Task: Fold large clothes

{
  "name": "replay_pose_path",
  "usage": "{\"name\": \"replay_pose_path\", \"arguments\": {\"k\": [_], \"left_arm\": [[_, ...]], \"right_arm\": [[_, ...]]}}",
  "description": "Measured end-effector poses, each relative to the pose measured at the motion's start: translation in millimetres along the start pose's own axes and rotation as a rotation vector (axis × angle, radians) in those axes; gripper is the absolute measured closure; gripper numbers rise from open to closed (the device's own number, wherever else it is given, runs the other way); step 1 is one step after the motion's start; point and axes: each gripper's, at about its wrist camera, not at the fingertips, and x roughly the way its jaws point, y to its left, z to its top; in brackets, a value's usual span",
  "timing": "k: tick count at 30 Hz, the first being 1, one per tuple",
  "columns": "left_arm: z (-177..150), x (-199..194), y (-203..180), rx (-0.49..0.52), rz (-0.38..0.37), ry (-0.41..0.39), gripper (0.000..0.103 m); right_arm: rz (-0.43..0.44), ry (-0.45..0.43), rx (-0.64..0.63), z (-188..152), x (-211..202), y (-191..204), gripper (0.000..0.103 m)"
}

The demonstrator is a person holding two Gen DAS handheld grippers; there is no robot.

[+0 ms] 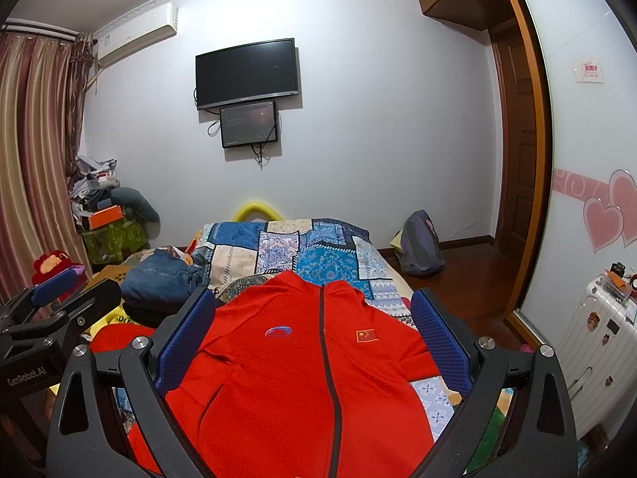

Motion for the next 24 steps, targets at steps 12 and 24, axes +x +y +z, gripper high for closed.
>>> {"name": "replay_pose_path", "arguments": {"k": [12,24], "left_arm": [[0.5,0.5,-0.3,0.002,0.0,0.004,0.001],[0.3,4.0,-0.5,0.0,0.002,0.013,0.001]], "right_arm": [[0.001,0.003,0.001,1.6,-0.1,-1.0,0.005],[0.003,0.007,0.002,-5.5,5.1,1.4,0.005]]}}
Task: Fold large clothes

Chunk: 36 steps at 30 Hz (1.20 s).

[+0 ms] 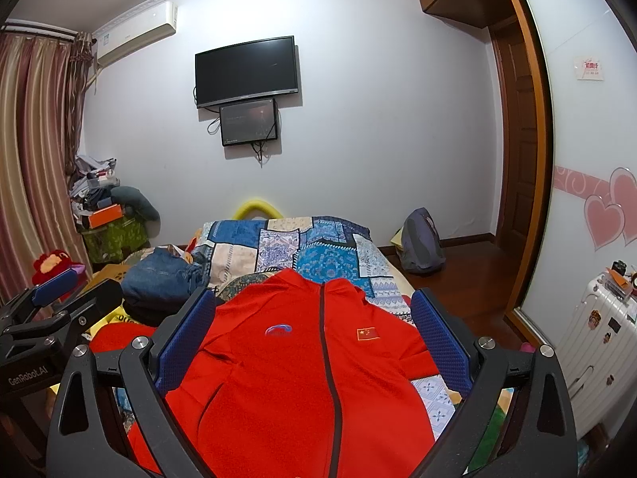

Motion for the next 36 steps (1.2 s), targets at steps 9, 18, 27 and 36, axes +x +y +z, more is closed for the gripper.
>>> {"name": "replay_pose_path", "arguments": {"k": [9,18,27,36], "left_arm": [[-1,0,1,-0.003,0.0,0.004,0.001],[0,0,3,-0.012,-0.001,0.009,0.001],[-1,6,4,-0.018,0.002,0.022,0.001],[-1,15,15,-0.027,0.033,0.028,0.001]], "right_arm": [[-0.001,0.003,0.002,0,-1,-2,0.005],[-0.002,0.005,0.002,0,0,-2,0.005],[-0.001,0.017,0.008,-8,3,-4,0.005],[0.002,0.048,0.003,-1,16,-1,0.005]]}}
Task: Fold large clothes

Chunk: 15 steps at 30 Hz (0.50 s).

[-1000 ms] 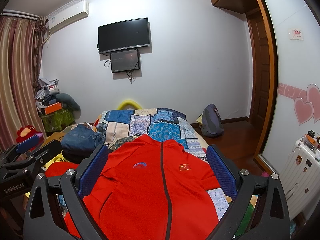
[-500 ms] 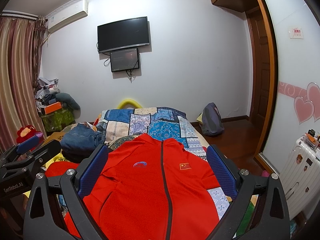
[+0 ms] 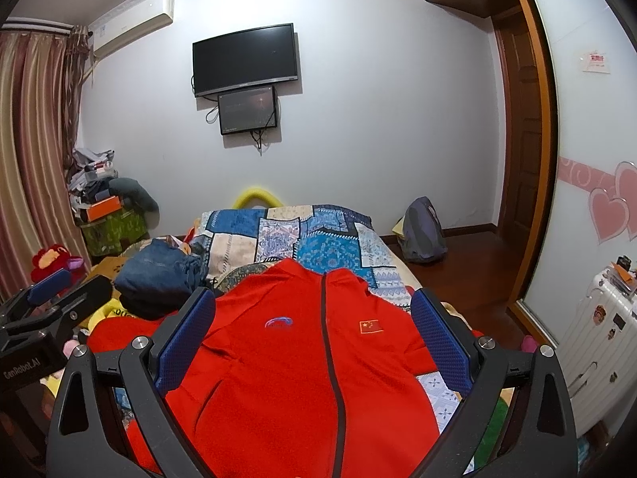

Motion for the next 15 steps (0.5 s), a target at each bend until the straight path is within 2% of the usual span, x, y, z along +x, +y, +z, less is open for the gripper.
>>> {"name": "replay_pose_path", "arguments": {"k": [5,8,12,15], "left_arm": [[6,11,23,-0.017,0.048,0.001,0.001],[10,23,47,-0.034,0.103,0.01,0.001],[10,45,77,-0.013,0.22,0.035,0.001],[6,59,105,-0.046,0.24,0.069,0.001]], "right_arm": [[0.001,0.017,-0.013,4,14,2,0.005],[-0.003,0.03,-0.02,6,27,2,0.005],[-0.011,0.052,-0.028,8,44,4,0.005],[-0.009,0.084,-0.036,9,61,4,0.005]]}}
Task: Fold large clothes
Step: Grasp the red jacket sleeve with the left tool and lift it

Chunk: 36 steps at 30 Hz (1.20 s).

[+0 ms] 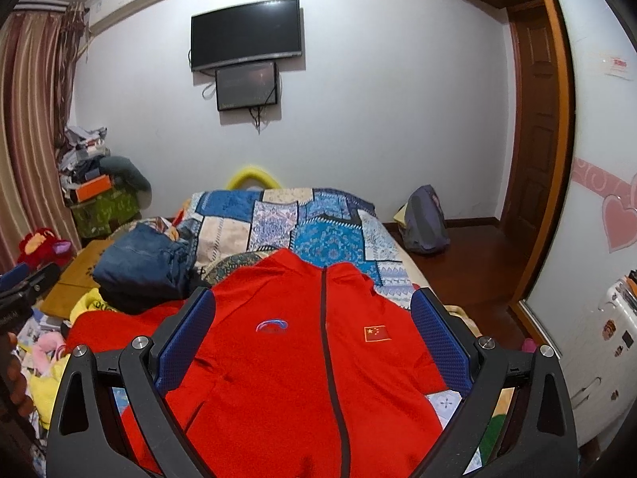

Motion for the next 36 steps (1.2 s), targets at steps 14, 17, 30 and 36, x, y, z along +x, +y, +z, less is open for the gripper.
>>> {"name": "replay_pose_path", "arguments": {"k": [14,17,30,36], "left_arm": [[-43,113,161,-0.281,0.136,0.277,0.001],[-69,132,198,-0.402,0.128,0.36,0.001],[-173,175,308,-0.88,0.04,0.531,0.014],[-184,191,324,-0.949,0.012,0.516,0.041]], "right_arm": [[0.035,0.186,-0.055,5,94,12,0.005],[0.063,0.264,-0.063,-1,122,19,0.005],[0.104,0.57,-0.091,-41,212,34,0.005],[0.104,0.628,-0.103,-50,229,39,0.005]]}}
